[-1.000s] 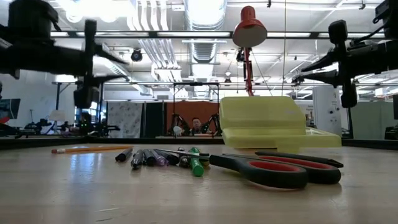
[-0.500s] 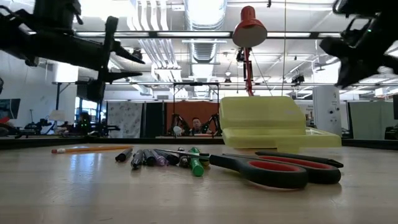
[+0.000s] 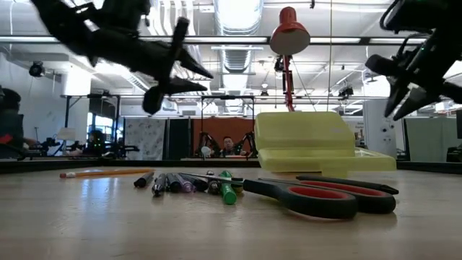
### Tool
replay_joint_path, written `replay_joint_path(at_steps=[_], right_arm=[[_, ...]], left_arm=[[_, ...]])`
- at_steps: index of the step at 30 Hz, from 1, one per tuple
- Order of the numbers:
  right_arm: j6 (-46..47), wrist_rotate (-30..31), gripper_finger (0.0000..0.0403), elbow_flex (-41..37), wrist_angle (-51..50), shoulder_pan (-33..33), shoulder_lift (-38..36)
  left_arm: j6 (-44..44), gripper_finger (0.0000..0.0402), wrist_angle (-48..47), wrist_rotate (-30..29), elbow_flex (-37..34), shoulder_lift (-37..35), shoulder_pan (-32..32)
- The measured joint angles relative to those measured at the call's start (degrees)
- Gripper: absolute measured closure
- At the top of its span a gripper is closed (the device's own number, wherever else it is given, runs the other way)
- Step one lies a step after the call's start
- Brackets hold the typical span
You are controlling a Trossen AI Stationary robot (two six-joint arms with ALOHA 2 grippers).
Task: Pick & place school supplies into a supply box
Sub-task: Adjust the yellow supply box
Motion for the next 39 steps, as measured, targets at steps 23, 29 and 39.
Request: replay_joint_path(at_steps=[23, 29, 39], right_arm=[[23.3, 4.0, 0.0231, -14.0, 14.8, -6.8, -8.1], [18.2, 1.4, 0.0232, -12.1, 16.9, -12.2, -2.0], [17.9, -10.4, 0.0232, -10.9, 33.0, -23.8, 12.0]], left_arm=[[6.3, 0.0293, -34.5, 7.6, 20.4, 8.6, 5.5], [5.6, 0.0293, -29.7, 9.1, 20.4, 12.5, 5.5], [5.6, 0.0293, -28.3, 9.1, 20.4, 14.5, 5.4]])
